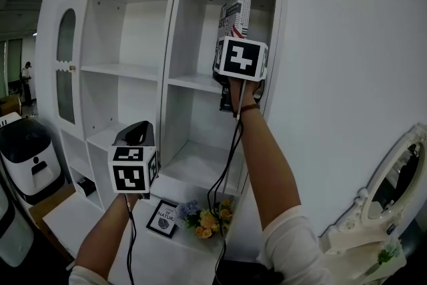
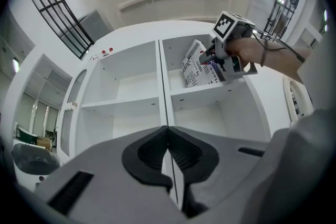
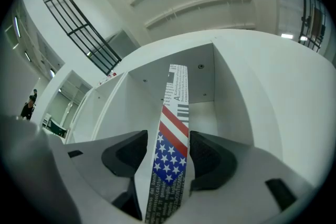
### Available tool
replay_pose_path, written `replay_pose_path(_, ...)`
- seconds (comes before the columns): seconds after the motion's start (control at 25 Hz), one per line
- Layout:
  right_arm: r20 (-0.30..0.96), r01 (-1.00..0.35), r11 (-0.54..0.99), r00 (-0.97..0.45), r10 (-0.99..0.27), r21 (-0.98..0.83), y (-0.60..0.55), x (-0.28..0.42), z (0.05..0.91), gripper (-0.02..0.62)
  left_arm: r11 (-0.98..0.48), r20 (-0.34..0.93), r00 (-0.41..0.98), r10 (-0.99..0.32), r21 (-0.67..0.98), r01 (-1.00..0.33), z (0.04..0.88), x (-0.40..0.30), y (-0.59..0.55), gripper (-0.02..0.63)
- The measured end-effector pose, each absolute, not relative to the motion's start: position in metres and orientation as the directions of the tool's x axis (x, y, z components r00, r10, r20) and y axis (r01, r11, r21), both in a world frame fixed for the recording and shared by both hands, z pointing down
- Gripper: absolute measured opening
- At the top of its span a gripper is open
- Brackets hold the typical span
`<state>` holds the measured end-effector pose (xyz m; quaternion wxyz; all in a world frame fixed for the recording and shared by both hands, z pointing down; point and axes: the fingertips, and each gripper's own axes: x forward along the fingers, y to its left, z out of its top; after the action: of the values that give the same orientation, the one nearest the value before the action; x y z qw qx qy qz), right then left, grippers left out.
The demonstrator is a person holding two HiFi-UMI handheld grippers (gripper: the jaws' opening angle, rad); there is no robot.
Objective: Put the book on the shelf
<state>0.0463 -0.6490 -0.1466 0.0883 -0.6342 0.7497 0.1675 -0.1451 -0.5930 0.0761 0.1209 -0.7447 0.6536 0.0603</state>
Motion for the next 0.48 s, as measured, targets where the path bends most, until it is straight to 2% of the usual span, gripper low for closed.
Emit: replay_pose_path(0.48,-0.339,-0.983,0.142,-0.174,-0.925,0.116,-0.609,0.051,-0.117,0.258,-0.165,-0.240,0.182,-0.954,-0.089,-0.982,0.090,-0.143,-0.560,0.008)
